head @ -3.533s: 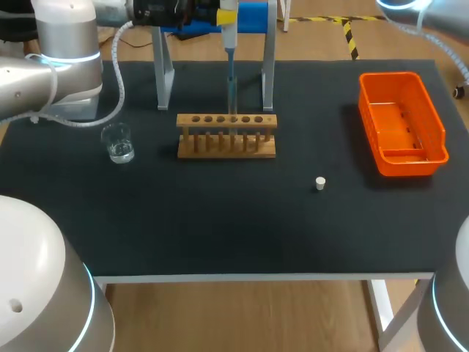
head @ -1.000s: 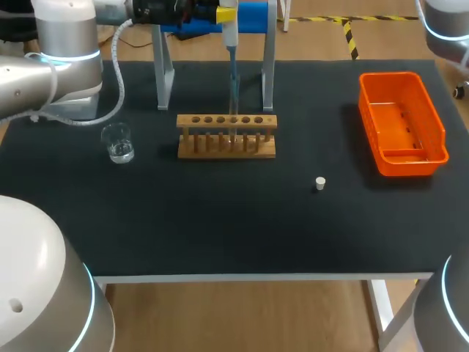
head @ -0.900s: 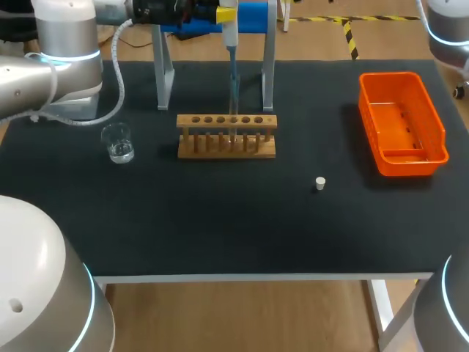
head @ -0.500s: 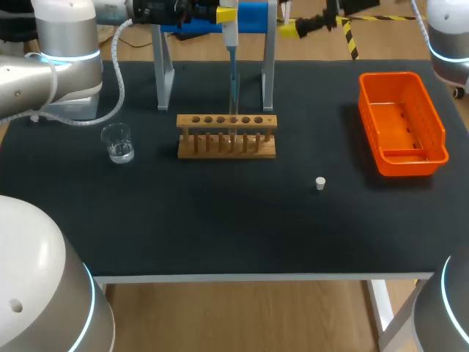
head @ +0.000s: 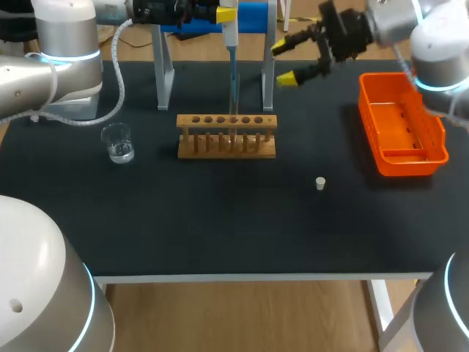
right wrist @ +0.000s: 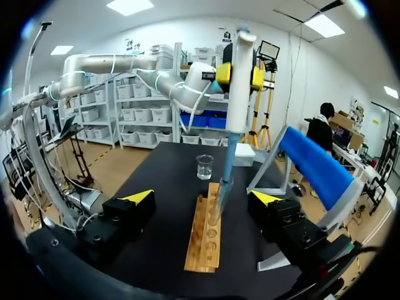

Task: Invert the test tube, pick up the pipette, mount the tip to pipette, aspirate from beaker and dispense into the tube, eject the tip, return the pipette, and cap with the stopper.

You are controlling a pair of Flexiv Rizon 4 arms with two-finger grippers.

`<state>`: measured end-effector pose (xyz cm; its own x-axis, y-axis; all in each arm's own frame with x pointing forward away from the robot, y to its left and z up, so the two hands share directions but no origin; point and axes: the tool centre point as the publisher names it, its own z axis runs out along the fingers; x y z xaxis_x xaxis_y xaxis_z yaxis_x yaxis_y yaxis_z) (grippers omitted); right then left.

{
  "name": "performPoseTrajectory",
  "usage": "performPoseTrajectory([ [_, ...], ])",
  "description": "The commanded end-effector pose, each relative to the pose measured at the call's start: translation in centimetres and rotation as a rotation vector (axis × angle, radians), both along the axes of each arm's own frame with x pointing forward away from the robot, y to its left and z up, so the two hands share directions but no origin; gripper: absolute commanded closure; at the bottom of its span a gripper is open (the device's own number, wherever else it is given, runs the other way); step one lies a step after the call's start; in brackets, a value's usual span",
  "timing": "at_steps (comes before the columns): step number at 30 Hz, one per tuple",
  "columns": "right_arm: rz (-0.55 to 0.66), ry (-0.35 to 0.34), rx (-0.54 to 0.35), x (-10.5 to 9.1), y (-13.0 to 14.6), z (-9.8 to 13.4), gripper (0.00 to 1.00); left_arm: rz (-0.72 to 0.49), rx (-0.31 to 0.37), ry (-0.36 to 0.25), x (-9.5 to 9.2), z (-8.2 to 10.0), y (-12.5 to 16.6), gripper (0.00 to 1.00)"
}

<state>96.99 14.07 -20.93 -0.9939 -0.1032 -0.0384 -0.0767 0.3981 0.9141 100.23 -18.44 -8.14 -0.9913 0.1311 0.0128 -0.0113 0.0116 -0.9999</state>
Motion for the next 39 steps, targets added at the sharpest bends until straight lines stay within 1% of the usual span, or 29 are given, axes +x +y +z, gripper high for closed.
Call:
performPoseTrajectory([
  [1,0.046,0.023,0.039,1.3,1.5,-3.0,0.00,-0.004,0.000,-0.001,0.1,0.0,0.0,1.00],
  [3,0.057,0.033,0.043,1.3,2.0,-3.7,0.00,-0.004,0.000,-0.001,0.1,0.0,0.0,1.00],
  [7,0.052,0.072,0.040,2.0,2.9,-5.2,0.00,-0.004,0.000,-0.001,0.1,0.0,0.0,1.00],
  [14,0.067,0.074,0.034,2.1,4.1,-6.7,0.00,-0.004,0.000,-0.001,0.1,0.0,0.0,1.00],
  [18,0.064,0.069,0.024,2.0,4.9,-7.1,0.00,-0.004,0.000,-0.001,0.1,0.0,0.0,1.00],
  [23,0.053,0.086,0.036,1.8,5.9,-7.6,0.00,-0.004,0.000,-0.001,0.1,0.0,0.0,1.00],
  [28,0.038,0.078,0.029,1.4,6.9,-7.9,0.00,-0.004,0.000,-0.001,0.1,0.0,0.0,1.00],
  [32,0.025,0.070,0.013,1.2,7.7,-8.3,0.00,-0.004,0.000,-0.001,0.1,0.0,0.0,1.00],
  [35,0.015,0.048,-0.016,1.0,8.3,-8.6,0.00,-0.004,0.000,-0.001,0.1,0.0,0.0,1.00],
  [39,0.013,0.050,-0.036,1.0,9.1,-8.8,0.00,-0.004,0.000,-0.001,0.1,0.0,0.0,1.00],
])
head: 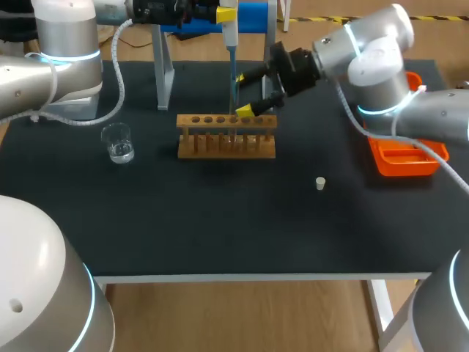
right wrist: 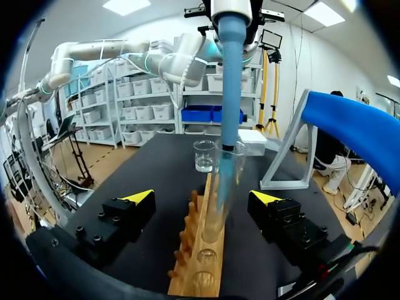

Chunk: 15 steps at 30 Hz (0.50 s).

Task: Invert the test tube, pick up the pipette, mount the tip to pipette, aspirate from beaker and dispense into the tube, eject the tip, return the pipette, and cap with the stopper.

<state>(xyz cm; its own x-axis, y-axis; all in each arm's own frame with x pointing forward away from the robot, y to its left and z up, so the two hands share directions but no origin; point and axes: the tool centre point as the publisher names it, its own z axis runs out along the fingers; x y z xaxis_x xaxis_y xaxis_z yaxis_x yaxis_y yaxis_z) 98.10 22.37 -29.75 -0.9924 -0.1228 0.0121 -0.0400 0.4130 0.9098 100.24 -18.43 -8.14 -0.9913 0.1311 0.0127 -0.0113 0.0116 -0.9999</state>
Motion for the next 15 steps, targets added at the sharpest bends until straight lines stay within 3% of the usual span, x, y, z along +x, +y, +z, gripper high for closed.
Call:
performPoseTrajectory([
  [1,-0.006,0.002,-0.026,-0.1,1.0,-0.1,0.00,-0.004,0.000,0.000,0.1,0.0,0.0,1.00],
  [15,-0.032,0.014,-0.066,0.7,2.5,-1.3,0.00,-0.004,0.000,0.000,0.1,0.0,0.0,1.00],
])
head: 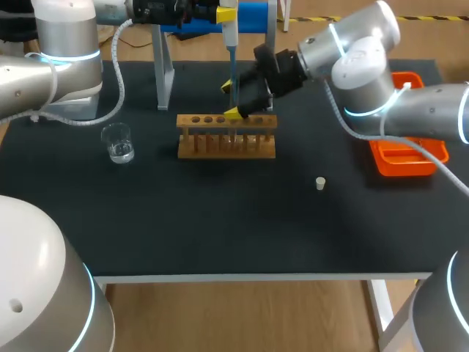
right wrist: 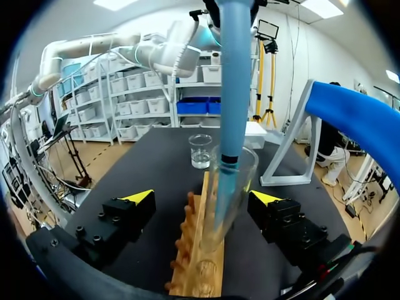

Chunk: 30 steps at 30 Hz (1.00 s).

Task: Invert the test tube, pick up the pipette, mount the tip to pipette, aspirate from beaker and dispense into the tube, eject the tip, return the pipette, and cap with the stopper.

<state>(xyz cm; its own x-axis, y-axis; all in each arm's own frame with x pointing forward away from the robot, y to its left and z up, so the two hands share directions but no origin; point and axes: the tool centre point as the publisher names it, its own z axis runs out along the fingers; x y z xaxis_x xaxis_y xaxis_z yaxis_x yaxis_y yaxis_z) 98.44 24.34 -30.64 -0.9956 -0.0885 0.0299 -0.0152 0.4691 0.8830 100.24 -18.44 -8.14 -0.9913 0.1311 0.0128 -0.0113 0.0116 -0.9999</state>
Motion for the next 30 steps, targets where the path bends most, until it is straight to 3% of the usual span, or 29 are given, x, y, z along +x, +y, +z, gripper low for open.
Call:
performPoseTrajectory([
  [1,0.001,0.002,-0.006,0.45,0.60,-0.43,0.00,-0.004,0.000,-0.001,0.14,0.00,0.03,1.00],
  [30,-0.024,-0.031,-0.022,0.33,-0.19,-0.09,0.00,-0.004,0.000,-0.001,0.14,0.00,0.03,1.00],
])
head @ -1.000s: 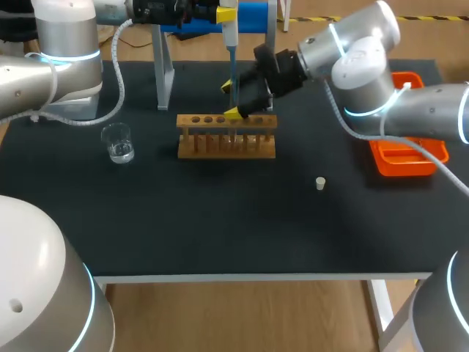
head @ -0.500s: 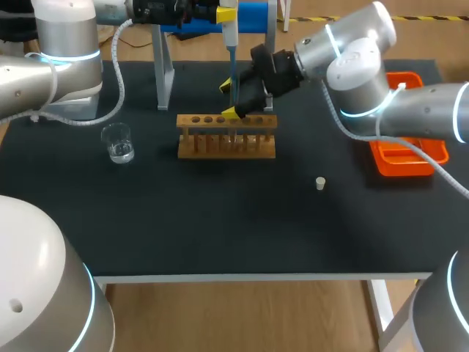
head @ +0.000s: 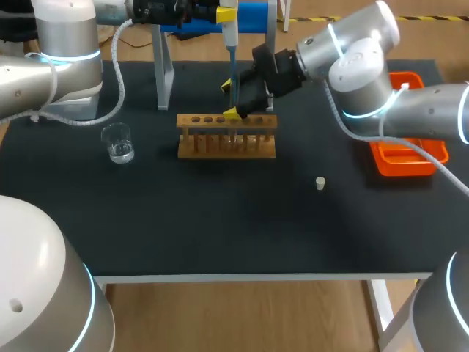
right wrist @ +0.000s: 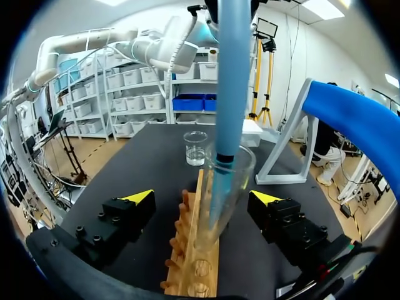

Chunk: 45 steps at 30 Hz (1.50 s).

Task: Invert the test tube, pick up the pipette, mount the tip to pipette, aspirate from beaker and dispense into the tube, eject the tip, return the pipette, and cap with the stopper.

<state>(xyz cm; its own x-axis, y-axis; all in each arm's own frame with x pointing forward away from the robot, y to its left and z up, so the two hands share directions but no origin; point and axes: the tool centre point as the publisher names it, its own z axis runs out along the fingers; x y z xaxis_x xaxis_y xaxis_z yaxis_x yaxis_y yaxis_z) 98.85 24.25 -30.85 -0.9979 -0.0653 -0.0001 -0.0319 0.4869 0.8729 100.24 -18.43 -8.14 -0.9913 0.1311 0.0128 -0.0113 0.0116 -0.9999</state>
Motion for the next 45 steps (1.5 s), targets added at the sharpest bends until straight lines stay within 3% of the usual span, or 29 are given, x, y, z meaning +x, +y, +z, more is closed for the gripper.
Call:
performPoseTrajectory([
  [1,-0.001,0.000,-0.002,-0.1,-0.1,0.1,0.00,-0.004,0.000,-0.001,0.1,0.0,0.0,1.00],
  [45,-0.001,0.000,-0.002,-0.1,-0.1,0.1,0.00,0.004,0.056,-0.019,-0.4,1.1,-0.3,1.00],
])
